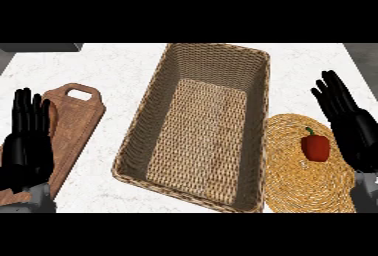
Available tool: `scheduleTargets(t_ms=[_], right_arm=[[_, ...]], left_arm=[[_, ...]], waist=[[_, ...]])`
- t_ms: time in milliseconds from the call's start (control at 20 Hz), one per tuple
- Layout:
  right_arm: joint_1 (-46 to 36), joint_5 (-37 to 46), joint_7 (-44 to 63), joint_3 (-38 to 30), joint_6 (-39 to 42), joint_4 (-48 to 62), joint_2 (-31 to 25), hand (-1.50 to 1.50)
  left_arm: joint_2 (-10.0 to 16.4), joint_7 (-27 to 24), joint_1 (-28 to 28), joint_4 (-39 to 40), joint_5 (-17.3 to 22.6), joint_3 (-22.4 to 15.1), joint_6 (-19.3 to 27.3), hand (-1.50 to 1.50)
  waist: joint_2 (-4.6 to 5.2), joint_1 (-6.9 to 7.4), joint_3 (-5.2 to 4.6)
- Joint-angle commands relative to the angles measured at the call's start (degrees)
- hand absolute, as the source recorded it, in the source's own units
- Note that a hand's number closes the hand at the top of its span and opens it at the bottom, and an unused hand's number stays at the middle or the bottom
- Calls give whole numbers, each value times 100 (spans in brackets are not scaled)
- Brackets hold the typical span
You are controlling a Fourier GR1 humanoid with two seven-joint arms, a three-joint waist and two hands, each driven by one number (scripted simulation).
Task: Pick the bell pepper from the placemat and place it in the basket
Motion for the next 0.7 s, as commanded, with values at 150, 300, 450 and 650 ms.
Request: scheduleTargets(t_ms=[150, 300, 450, 650], right_arm=[[-791, -145, 49, 256, 757, 561, 36, 150], [-717, -836, -757, -1094, -790, 224, 1121, 150], [-902, 237, -595, 1112, -375, 972, 1943, 150], [-1297, 1602, -43, 1410, -1603, 731, 1800, -150]], left_arm=[[1033, 324, -622, 491, -707, -405, -828, 0], [972, 384, -282, 362, -685, -470, -791, 0], [1427, 649, -695, 485, -832, -793, -1516, 0], [1325, 971, -1136, 602, -956, -803, -1456, 0]], waist=[[33, 104, 9], [-176, -581, 279], [5, 162, 4], [-38, 37, -5]])
